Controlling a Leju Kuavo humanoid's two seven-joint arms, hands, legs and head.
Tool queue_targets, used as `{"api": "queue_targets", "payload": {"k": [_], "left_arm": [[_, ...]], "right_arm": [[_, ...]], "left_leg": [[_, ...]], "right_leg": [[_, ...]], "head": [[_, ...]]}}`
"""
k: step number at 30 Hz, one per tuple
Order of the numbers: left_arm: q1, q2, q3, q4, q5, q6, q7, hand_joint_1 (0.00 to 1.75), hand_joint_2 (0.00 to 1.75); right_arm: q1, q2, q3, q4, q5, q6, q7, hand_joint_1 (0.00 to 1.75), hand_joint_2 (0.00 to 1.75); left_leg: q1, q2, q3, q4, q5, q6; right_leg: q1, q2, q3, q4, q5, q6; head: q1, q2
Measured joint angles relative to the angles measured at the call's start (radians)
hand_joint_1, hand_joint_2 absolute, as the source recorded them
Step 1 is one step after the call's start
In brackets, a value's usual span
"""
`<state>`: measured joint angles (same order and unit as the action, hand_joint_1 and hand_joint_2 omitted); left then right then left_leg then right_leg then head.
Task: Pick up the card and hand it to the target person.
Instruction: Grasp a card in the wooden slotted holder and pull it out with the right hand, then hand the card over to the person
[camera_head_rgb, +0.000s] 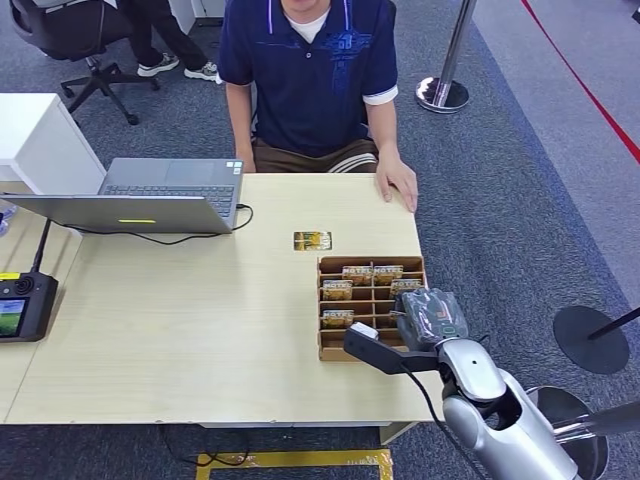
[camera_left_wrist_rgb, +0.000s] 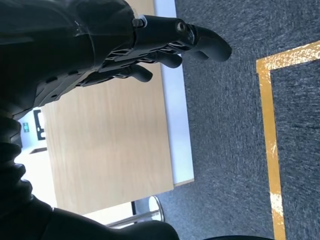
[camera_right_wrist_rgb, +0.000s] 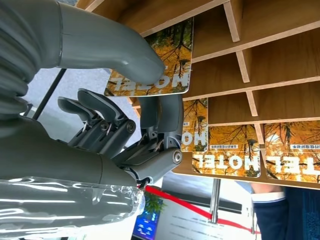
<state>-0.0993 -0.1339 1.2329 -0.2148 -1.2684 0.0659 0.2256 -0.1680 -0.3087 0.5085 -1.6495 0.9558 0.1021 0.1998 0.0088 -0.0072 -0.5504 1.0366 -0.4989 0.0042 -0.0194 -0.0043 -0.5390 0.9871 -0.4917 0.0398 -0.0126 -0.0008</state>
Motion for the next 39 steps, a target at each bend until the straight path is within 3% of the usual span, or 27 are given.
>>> {"api": "queue_targets", "payload": {"k": [17, 30, 39], "left_arm": [[0.000, 0.001, 0.000, 0.000, 0.000, -0.006, 0.001, 0.00, 1.75], [0.000, 0.003, 0.000, 0.000, 0.000, -0.010, -0.010, 0.00, 1.75], [0.000, 0.005, 0.000, 0.000, -0.001, -0.018, -0.013, 0.00, 1.75]], "right_arm": [[-0.003, -0.004, -0.007, -0.009, -0.004, -0.010, -0.012, 1.75, 1.75], [-0.051, -0.029, -0.137, -0.136, -0.018, -0.004, -0.014, 1.75, 1.75], [-0.195, -0.075, -0.214, -0.137, -0.237, 0.123, -0.103, 1.75, 1.75]], "left_leg": [[0.000, 0.000, 0.000, 0.000, 0.000, 0.000], [0.000, 0.000, 0.000, 0.000, 0.000, 0.000], [0.000, 0.000, 0.000, 0.000, 0.000, 0.000]], "right_leg": [[0.000, 0.000, 0.000, 0.000, 0.000, 0.000], [0.000, 0.000, 0.000, 0.000, 0.000, 0.000], [0.000, 0.000, 0.000, 0.000, 0.001, 0.000]], "head": [[0.000, 0.000], [0.000, 0.000], [0.000, 0.000]]}}
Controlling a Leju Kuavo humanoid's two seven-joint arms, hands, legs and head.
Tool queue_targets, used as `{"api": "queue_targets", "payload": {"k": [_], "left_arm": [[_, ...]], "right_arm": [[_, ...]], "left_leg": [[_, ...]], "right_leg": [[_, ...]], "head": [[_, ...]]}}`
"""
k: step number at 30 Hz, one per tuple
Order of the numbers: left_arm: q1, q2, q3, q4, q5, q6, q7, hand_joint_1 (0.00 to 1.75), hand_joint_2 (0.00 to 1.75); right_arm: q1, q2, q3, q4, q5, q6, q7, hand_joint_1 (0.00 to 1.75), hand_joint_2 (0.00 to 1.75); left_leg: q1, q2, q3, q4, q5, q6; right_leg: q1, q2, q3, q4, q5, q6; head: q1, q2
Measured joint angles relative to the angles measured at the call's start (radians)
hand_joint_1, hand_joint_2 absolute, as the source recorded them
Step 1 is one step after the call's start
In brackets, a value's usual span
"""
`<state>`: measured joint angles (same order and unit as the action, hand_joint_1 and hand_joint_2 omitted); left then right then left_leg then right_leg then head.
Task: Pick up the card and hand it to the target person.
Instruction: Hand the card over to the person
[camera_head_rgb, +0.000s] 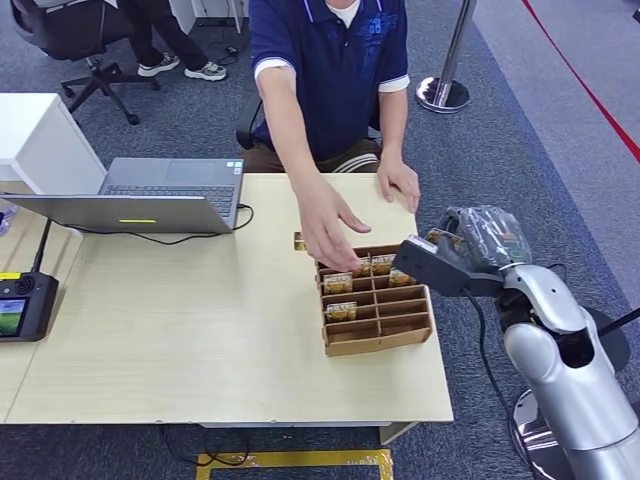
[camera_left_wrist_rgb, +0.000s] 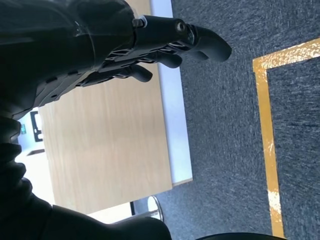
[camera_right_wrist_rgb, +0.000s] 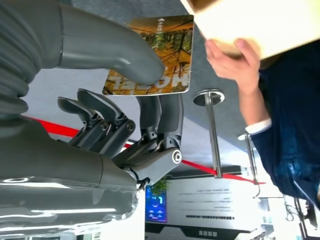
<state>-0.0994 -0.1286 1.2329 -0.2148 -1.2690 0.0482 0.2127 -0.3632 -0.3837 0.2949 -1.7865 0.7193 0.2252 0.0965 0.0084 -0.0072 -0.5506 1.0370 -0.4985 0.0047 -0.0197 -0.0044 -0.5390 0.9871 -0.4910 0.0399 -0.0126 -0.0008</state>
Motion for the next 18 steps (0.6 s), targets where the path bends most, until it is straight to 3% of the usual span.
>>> {"api": "queue_targets", "payload": {"k": [7, 13, 18], "left_arm": [[-0.001, 0.001, 0.000, 0.000, -0.019, -0.016, -0.007, 0.00, 1.75], [-0.001, 0.001, -0.001, 0.000, -0.022, -0.018, -0.004, 0.00, 1.75], [-0.002, 0.001, -0.006, 0.000, -0.035, -0.018, -0.007, 0.00, 1.75]], "right_arm": [[-0.116, -0.031, -0.026, 0.115, -0.334, 0.097, -0.156, 1.75, 1.75], [-0.193, -0.001, -0.015, 0.242, -0.411, 0.050, -0.221, 1.75, 1.75], [-0.248, 0.067, -0.002, 0.331, -0.418, -0.022, -0.246, 1.75, 1.75]], "left_leg": [[0.000, 0.000, 0.000, 0.000, 0.000, 0.000], [0.000, 0.000, -0.001, 0.000, 0.000, 0.000], [0.000, 0.000, 0.000, 0.000, 0.001, 0.000]], "right_leg": [[0.000, 0.000, 0.000, 0.000, 0.000, 0.000], [0.000, 0.000, 0.000, 0.000, 0.000, 0.000], [0.000, 0.000, 0.000, 0.000, 0.000, 0.000]], "head": [[0.000, 0.000], [0.000, 0.000], [0.000, 0.000]]}}
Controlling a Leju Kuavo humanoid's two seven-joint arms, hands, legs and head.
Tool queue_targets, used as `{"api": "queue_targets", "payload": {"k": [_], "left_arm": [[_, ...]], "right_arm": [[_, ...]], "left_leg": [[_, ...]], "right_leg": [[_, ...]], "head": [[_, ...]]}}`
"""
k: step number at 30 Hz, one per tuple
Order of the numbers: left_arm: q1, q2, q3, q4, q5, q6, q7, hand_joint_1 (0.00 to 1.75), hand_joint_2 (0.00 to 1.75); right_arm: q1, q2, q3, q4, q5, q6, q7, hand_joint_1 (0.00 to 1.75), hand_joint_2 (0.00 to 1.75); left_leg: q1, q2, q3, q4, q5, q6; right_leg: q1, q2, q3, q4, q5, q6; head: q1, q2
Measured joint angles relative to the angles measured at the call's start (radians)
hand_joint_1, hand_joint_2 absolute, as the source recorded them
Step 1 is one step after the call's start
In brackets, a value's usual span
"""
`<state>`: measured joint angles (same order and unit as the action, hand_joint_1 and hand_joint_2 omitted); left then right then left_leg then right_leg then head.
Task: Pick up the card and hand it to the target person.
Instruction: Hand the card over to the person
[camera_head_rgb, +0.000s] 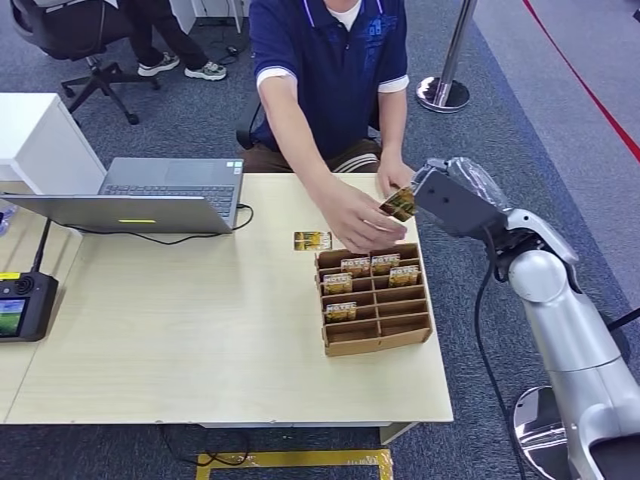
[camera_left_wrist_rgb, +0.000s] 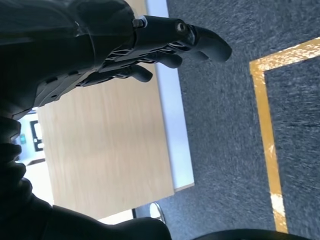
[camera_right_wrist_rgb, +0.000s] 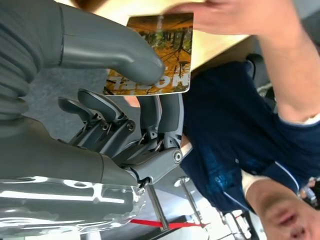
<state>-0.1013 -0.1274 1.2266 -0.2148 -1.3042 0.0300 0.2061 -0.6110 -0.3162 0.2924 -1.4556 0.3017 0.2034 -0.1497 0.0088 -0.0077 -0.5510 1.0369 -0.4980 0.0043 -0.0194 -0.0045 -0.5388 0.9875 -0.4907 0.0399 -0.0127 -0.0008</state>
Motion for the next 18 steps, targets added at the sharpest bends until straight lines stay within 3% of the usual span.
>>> {"api": "queue_targets", "payload": {"k": [7, 16, 18], "left_arm": [[0.000, 0.000, -0.002, 0.000, 0.000, 0.000, 0.003, 0.00, 1.75], [0.000, 0.000, -0.002, 0.000, 0.003, 0.008, -0.008, 0.00, 1.75], [0.000, 0.000, -0.003, 0.000, 0.001, 0.008, -0.011, 0.00, 1.75]], "right_arm": [[-0.014, 0.074, 0.015, 0.047, 0.007, -0.041, -0.015, 1.75, 1.75], [-0.004, 0.106, 0.026, 0.074, 0.001, -0.047, -0.029, 1.75, 1.75], [0.000, 0.109, 0.026, 0.074, 0.001, -0.048, -0.029, 1.51, 1.75]], "left_leg": [[0.000, 0.000, 0.000, 0.000, 0.000, 0.000], [0.000, 0.000, 0.000, 0.000, 0.000, 0.000], [0.000, 0.000, 0.000, 0.000, 0.000, 0.000]], "right_leg": [[0.000, 0.000, 0.000, 0.000, 0.000, 0.000], [0.000, 0.000, 0.000, 0.000, 0.000, 0.000], [0.000, 0.000, 0.000, 0.000, 0.000, 0.000]], "head": [[0.000, 0.000], [0.000, 0.000], [0.000, 0.000]]}}
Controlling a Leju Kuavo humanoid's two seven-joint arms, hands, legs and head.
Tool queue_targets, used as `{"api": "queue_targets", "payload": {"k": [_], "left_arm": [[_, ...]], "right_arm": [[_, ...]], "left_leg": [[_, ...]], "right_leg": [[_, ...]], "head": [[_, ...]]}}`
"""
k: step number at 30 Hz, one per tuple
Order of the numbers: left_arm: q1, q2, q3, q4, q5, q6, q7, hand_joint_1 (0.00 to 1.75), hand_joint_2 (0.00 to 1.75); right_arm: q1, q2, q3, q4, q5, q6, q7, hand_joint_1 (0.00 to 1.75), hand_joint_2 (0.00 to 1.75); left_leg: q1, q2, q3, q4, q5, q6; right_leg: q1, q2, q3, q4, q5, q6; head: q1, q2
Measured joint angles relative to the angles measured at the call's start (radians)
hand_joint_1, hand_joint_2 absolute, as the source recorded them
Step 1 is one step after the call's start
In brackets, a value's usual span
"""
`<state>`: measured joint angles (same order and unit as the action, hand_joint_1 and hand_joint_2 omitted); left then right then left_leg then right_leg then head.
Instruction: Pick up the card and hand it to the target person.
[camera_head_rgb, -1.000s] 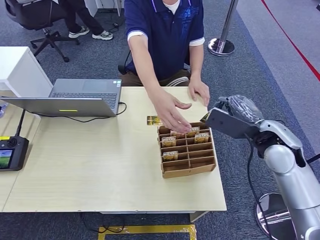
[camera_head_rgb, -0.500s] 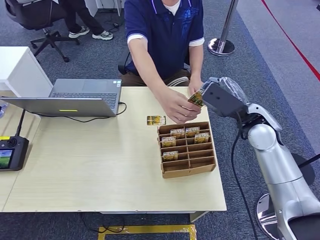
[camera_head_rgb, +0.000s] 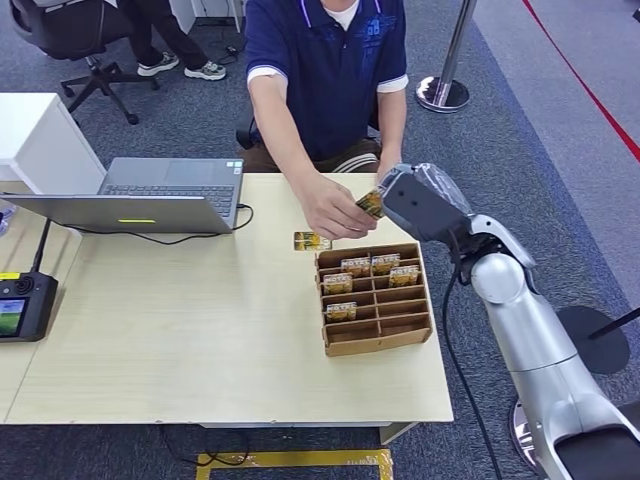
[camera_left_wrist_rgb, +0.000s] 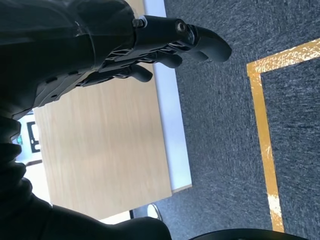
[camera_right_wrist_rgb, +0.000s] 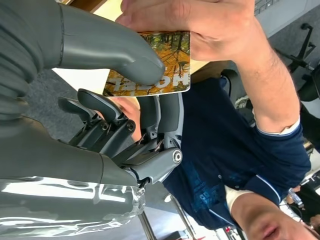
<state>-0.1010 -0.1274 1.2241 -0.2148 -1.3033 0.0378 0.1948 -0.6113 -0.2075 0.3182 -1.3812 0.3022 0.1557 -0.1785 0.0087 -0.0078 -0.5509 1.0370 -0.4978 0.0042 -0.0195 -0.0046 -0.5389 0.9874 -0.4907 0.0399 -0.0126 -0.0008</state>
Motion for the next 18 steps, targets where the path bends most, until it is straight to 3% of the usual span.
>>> {"api": "queue_targets", "payload": {"k": [2, 4, 18], "left_arm": [[0.000, 0.000, -0.001, 0.000, -0.002, 0.000, -0.001, 0.00, 1.75], [0.000, 0.000, -0.001, 0.000, -0.004, 0.000, 0.000, 0.00, 1.75], [0.000, 0.001, -0.001, 0.000, 0.003, 0.002, -0.012, 0.00, 1.75]], "right_arm": [[0.003, 0.001, 0.000, 0.000, 0.001, 0.000, 0.000, 0.69, 1.75], [0.005, 0.003, 0.000, 0.000, 0.003, 0.001, 0.000, 0.05, 1.75], [0.005, 0.019, -0.001, 0.005, 0.010, 0.003, 0.000, 0.00, 1.75]], "left_leg": [[0.000, 0.000, 0.000, 0.000, 0.000, 0.000], [0.000, 0.000, 0.000, 0.000, 0.000, 0.000], [0.000, 0.000, 0.000, 0.000, 0.000, 0.000]], "right_leg": [[0.000, 0.000, 0.000, 0.000, 0.000, 0.000], [0.000, 0.000, 0.000, 0.000, 0.000, 0.000], [0.000, 0.000, 0.000, 0.000, 0.000, 0.000]], "head": [[0.000, 0.000], [0.000, 0.000], [0.000, 0.000]]}}
